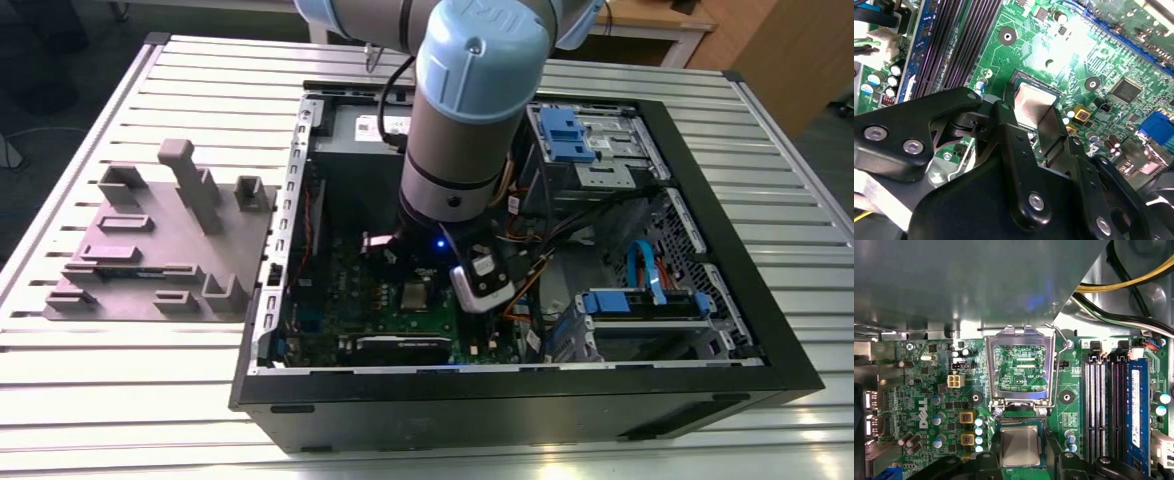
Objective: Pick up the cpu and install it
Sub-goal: 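Place the cpu into insertion slot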
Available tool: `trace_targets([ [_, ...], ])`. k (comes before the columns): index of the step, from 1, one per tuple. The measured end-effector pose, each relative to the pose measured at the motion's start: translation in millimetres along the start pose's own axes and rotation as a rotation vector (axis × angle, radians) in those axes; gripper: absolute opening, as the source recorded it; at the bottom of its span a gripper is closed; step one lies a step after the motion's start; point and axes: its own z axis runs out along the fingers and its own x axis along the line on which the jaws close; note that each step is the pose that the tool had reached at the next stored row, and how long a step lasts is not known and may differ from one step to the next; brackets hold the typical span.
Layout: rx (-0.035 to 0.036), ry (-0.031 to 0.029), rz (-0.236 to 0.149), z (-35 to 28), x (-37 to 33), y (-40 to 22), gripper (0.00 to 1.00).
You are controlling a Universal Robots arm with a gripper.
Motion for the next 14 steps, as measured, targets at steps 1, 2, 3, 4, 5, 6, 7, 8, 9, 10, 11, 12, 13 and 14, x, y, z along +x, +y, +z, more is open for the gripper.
trace_targets([
  [1, 0.0007, 0.0003, -0.001, -0.8, 0.1, -0.1, 0.45],
  [2, 0.0005, 0.0002, -0.002, -0.9, 0.1, -0.1, 0.45],
  [3, 0.0004, 0.0001, -0.002, -0.9, 0.1, -0.1, 0.45],
  [4, 0.0005, 0.0002, -0.002, -0.9, 0.1, -0.1, 0.45],
  [5, 0.0006, 0.0001, -0.003, -1.0, 0.1, -0.1, 0.45],
  [6, 0.0008, 0.0002, -0.003, -1.1, 0.1, -0.2, 0.45],
  [7, 0.0008, 0.0003, -0.003, -1.1, 0.1, -0.2, 0.45],
  [8, 0.0009, 0.0003, -0.003, -1.1, 0.1, -0.2, 0.45],
  [9, 0.0009, 0.0003, -0.003, -1.1, 0.1, -0.2, 0.45],
  [10, 0.0008, 0.0004, -0.003, -1.1, 0.1, -0.2, 0.45],
  [11, 0.0004, 0.0003, -0.004, -1.0, 0.1, -0.2, 0.45],
  [12, 0.0001, 0.0002, -0.004, -1.1, 0.1, -0.2, 0.45],
  [13, -0.0003, 0.0002, -0.005, -1.2, 0.1, -0.2, 0.45],
  [14, -0.0002, 0.0003, -0.005, -1.6, 0.2, -0.3, 0.45],
])
